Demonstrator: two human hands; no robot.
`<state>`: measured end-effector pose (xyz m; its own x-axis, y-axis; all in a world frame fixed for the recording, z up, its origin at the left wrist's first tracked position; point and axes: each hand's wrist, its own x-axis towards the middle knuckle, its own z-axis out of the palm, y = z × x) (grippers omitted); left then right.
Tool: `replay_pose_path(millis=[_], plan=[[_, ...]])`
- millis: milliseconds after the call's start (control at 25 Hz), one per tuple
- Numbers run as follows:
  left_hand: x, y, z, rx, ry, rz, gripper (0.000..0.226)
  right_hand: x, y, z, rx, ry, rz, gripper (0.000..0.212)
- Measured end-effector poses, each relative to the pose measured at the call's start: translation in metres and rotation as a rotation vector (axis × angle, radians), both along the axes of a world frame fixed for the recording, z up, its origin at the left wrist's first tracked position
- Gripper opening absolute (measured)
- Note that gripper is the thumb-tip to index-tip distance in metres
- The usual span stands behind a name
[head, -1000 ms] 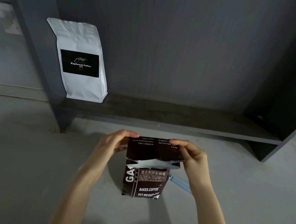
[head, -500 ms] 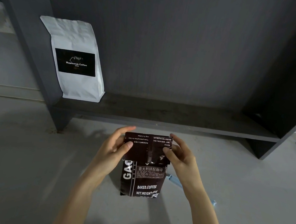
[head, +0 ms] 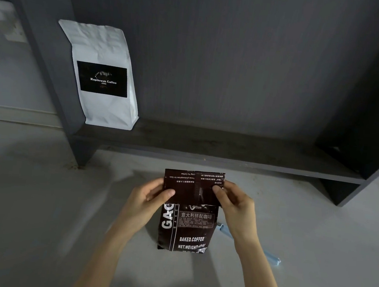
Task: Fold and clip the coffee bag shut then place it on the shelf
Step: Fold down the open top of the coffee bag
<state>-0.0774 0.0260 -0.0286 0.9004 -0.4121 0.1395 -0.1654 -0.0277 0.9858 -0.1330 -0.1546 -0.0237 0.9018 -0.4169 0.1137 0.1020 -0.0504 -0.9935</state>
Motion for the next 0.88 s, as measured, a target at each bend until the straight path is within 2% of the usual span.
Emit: replay_pose_path(millis=[200, 360, 480, 720, 880], plan=[[0.001, -0.004, -0.005, -0.04, 0.006, 0.073, 0.022, -0.009, -0.005, -0.009, 0.077, -0.002, 0.121, 0.022], [0.002, -0.006, -0.008, -0.048, 0.013, 0.088, 0.022, -0.005, -0.004, -0.014, 0.058, 0.002, 0.04, 0.014], [0.001, -0.007, -0.009, -0.051, -0.01, 0.091, 0.023, -0.002, -0.001, -0.019, 0.009, 0.013, -0.022, 0.02], [0.002, -0.009, -0.011, -0.046, -0.02, 0.124, 0.023, -0.002, 0.0, -0.022, 0.006, 0.013, -0.04, 0.015], [0.003, -0.009, -0.01, -0.003, -0.007, 0.075, 0.024, -0.002, 0.003, -0.023, 0.045, 0.02, -0.046, 0.011]])
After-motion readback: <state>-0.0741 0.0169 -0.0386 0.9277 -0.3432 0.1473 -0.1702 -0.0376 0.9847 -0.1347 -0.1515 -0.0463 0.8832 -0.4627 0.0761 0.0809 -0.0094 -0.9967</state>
